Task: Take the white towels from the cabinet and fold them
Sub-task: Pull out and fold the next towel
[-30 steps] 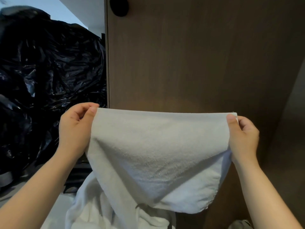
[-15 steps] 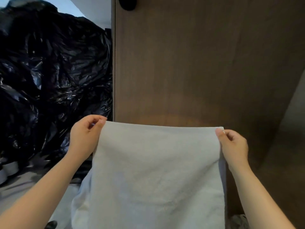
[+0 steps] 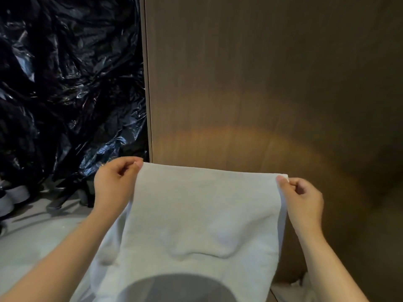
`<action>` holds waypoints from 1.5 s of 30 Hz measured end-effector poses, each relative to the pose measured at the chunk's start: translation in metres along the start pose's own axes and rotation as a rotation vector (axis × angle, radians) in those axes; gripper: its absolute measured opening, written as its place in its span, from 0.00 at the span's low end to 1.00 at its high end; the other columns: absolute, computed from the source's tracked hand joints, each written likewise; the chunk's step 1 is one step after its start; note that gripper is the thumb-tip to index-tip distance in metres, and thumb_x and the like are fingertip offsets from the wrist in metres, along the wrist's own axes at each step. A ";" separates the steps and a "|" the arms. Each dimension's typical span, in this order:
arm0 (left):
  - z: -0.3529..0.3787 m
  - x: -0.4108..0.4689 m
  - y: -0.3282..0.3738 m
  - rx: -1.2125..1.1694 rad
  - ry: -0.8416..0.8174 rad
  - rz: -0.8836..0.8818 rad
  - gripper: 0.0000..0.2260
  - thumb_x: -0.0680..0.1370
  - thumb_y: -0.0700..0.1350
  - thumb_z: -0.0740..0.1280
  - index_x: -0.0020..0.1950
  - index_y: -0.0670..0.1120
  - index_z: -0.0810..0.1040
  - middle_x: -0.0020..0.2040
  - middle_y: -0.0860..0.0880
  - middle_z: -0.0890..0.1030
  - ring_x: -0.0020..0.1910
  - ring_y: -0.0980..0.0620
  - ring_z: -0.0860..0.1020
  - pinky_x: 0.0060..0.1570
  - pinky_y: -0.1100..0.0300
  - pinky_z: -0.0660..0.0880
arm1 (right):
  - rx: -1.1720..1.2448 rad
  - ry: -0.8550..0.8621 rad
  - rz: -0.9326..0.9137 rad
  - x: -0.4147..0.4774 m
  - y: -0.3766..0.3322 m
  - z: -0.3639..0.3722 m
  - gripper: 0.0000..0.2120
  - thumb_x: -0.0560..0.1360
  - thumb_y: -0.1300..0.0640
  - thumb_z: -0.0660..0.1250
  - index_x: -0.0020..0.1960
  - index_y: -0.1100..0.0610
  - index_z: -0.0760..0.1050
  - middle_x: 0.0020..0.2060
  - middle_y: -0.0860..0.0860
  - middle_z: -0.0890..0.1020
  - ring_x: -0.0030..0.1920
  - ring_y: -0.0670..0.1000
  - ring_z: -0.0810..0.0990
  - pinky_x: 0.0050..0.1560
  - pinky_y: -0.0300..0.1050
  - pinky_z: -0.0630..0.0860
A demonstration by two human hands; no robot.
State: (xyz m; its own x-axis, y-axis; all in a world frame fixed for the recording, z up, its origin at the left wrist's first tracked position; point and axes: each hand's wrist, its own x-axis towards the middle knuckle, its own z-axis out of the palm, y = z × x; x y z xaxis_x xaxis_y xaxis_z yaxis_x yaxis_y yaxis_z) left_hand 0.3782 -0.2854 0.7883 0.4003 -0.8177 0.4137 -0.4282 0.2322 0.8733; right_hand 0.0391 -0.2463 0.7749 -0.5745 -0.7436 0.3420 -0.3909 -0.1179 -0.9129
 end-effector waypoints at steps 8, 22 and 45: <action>0.016 -0.046 0.029 -0.339 -0.103 -0.197 0.03 0.75 0.39 0.71 0.47 0.45 0.83 0.31 0.50 0.82 0.27 0.59 0.76 0.32 0.66 0.77 | 0.288 -0.169 0.098 -0.038 -0.031 0.016 0.03 0.77 0.60 0.69 0.48 0.59 0.80 0.29 0.58 0.75 0.30 0.52 0.71 0.32 0.44 0.69; 0.016 -0.084 0.042 -0.559 -0.227 -0.378 0.05 0.74 0.34 0.71 0.46 0.42 0.83 0.37 0.43 0.84 0.32 0.53 0.77 0.32 0.67 0.77 | 0.322 -0.741 -0.036 -0.077 -0.059 0.047 0.08 0.78 0.63 0.66 0.53 0.54 0.81 0.31 0.53 0.78 0.29 0.51 0.78 0.35 0.40 0.76; 0.012 -0.091 0.036 -0.594 -0.316 -0.431 0.05 0.72 0.36 0.72 0.47 0.41 0.84 0.40 0.42 0.86 0.37 0.50 0.84 0.38 0.65 0.79 | 0.296 -0.743 -0.057 -0.079 -0.051 0.072 0.06 0.66 0.60 0.77 0.38 0.53 0.81 0.28 0.44 0.71 0.29 0.42 0.66 0.32 0.33 0.65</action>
State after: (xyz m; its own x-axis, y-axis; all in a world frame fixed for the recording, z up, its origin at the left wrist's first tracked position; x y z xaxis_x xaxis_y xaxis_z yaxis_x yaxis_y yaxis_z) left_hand 0.3169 -0.2086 0.7785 0.1455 -0.9893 -0.0061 0.2503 0.0308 0.9677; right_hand 0.1559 -0.2290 0.7786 0.1103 -0.9626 0.2476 -0.1385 -0.2615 -0.9552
